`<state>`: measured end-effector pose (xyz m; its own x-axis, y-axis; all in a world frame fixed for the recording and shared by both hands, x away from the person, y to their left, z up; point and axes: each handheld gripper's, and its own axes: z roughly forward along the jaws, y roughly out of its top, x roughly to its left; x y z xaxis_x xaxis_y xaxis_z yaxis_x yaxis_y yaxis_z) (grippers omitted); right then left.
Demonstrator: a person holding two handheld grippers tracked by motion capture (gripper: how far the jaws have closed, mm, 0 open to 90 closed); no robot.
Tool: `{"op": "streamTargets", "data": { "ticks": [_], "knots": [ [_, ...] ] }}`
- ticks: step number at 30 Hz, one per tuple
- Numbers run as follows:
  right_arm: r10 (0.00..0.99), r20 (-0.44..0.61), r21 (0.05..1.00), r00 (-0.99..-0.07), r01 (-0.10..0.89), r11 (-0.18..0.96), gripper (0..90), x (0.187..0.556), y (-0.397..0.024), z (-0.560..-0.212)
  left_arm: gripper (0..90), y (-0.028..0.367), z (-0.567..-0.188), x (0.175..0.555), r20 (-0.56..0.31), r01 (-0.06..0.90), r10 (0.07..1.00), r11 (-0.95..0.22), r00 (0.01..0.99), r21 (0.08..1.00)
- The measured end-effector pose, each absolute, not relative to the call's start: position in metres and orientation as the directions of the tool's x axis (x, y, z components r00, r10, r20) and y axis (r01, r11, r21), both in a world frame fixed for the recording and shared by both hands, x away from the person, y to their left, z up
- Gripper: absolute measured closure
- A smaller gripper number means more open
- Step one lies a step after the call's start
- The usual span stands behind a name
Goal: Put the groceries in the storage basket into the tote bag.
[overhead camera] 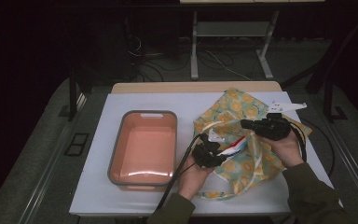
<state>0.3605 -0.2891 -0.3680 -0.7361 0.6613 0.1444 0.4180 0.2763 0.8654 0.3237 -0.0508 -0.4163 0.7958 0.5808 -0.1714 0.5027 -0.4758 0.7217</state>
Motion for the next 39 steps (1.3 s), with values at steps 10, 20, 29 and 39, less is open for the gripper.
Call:
{"op": "streamTargets", "data": {
  "ticks": [10, 20, 29, 39],
  "knots": [
    [0.659, 0.147, 0.866, -0.738, 0.417, 0.274, 89.9, 0.360, -0.289, -0.368, 77.7, -0.074, -0.416, 0.361, -0.167, 0.503, 0.603, -0.447, 0.780, 0.739],
    [0.658, 0.148, 0.869, -0.738, 0.415, 0.270, 90.0, 0.360, -0.291, -0.367, 77.5, -0.090, -0.434, 0.384, -0.161, 0.514, 0.612, -0.461, 0.774, 0.724],
    [0.658, 0.154, 0.868, -0.737, 0.419, 0.266, 89.9, 0.359, -0.292, -0.367, 56.1, -0.078, -0.423, 0.374, -0.150, 0.500, 0.613, -0.452, 0.776, 0.739],
    [0.654, 0.154, 0.864, -0.741, 0.422, 0.275, 89.9, 0.358, -0.291, -0.369, 33.1, -0.051, -0.410, 0.330, -0.129, 0.450, 0.602, -0.420, 0.788, 0.788]
  ]
}}
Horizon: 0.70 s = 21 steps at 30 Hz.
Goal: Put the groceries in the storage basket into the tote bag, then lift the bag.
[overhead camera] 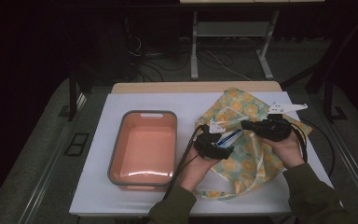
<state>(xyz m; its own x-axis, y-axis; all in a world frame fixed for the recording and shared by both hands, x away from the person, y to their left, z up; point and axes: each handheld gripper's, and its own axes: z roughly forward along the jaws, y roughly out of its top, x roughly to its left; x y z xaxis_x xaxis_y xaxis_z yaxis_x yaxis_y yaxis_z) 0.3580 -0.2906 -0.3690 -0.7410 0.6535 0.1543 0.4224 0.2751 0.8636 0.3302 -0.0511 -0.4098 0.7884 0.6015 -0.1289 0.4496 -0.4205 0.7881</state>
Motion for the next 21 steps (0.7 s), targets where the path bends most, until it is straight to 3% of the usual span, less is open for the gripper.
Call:
{"op": "streamTargets", "data": {
  "ticks": [5, 16, 21],
  "knots": [
    [0.650, 0.146, 0.857, -0.745, 0.424, 0.293, 89.9, 0.355, -0.290, -0.371, 28.0, -0.040, -0.413, 0.314, -0.145, 0.465, 0.606, -0.412, 0.782, 0.784],
    [0.629, 0.144, 0.827, -0.764, 0.442, 0.348, 89.3, 0.344, -0.286, -0.384, 26.4, -0.030, -0.437, 0.295, -0.171, 0.496, 0.611, -0.412, 0.773, 0.765],
    [0.639, 0.147, 0.834, -0.755, 0.442, 0.330, 63.8, 0.334, -0.285, -0.379, 24.2, -0.028, -0.443, 0.290, -0.171, 0.497, 0.608, -0.421, 0.775, 0.758]
  ]
}}
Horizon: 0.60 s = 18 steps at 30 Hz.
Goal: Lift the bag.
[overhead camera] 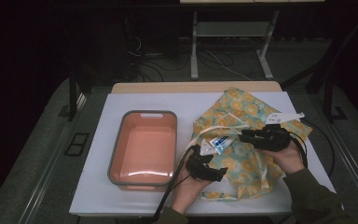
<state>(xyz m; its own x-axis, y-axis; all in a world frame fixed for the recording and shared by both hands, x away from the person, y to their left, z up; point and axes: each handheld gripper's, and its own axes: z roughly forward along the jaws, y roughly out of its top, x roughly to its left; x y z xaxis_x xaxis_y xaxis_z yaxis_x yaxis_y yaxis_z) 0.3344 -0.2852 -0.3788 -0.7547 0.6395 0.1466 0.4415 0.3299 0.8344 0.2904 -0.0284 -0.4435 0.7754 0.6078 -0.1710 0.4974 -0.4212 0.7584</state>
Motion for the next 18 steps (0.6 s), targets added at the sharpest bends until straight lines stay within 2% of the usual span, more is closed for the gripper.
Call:
{"op": "streamTargets", "data": {
  "ticks": [6, 13, 18],
  "knots": [
    [0.594, 0.136, 0.823, -0.793, 0.424, 0.378, 52.5, 0.307, -0.278, -0.376, 23.1, -0.025, -0.449, 0.286, -0.171, 0.501, 0.617, -0.413, 0.768, 0.761],
    [0.523, 0.124, 0.782, -0.843, 0.407, 0.472, 47.8, 0.273, -0.264, -0.393, 23.1, -0.022, -0.449, 0.287, -0.172, 0.504, 0.628, -0.398, 0.759, 0.767],
    [0.489, 0.108, 0.722, -0.866, 0.406, 0.561, 44.8, 0.263, -0.252, -0.416, 23.2, -0.022, -0.449, 0.287, -0.165, 0.501, 0.635, -0.396, 0.755, 0.770]
  ]
}}
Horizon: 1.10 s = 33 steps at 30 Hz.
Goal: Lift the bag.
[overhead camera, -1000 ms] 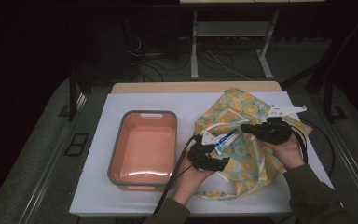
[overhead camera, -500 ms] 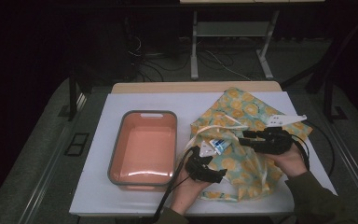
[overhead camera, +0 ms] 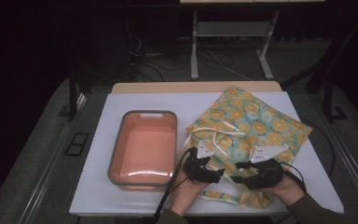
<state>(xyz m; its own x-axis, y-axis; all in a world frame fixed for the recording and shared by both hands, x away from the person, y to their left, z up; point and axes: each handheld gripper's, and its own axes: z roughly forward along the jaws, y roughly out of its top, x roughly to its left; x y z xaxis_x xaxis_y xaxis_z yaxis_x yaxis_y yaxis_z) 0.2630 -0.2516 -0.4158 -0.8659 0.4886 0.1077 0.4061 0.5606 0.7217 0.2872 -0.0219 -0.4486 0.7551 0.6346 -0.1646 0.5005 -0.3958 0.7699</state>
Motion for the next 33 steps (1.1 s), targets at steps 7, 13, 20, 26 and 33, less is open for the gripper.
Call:
{"op": "streamTargets", "data": {
  "ticks": [7, 13, 20, 26, 33],
  "knots": [
    [0.510, 0.051, 0.624, -0.859, 0.426, 0.655, 46.2, 0.267, -0.238, -0.444, 23.1, -0.022, -0.448, 0.288, -0.162, 0.499, 0.636, -0.397, 0.755, 0.771],
    [0.519, 0.017, 0.630, -0.855, 0.412, 0.658, 77.6, 0.269, -0.241, -0.443, 23.2, -0.022, -0.448, 0.288, -0.156, 0.497, 0.635, -0.401, 0.756, 0.770],
    [0.526, 0.021, 0.641, -0.850, 0.415, 0.645, 88.9, 0.273, -0.249, -0.438, 23.1, -0.023, -0.444, 0.289, -0.144, 0.488, 0.639, -0.403, 0.756, 0.774],
    [0.538, 0.032, 0.667, -0.842, 0.419, 0.616, 88.9, 0.280, -0.271, -0.426, 23.2, -0.026, -0.442, 0.295, -0.136, 0.487, 0.655, -0.392, 0.744, 0.781],
    [0.547, 0.045, 0.673, -0.836, 0.430, 0.601, 88.9, 0.284, -0.289, -0.422, 22.6, -0.030, -0.445, 0.304, -0.103, 0.488, 0.696, -0.381, 0.710, 0.785]
  ]
}}
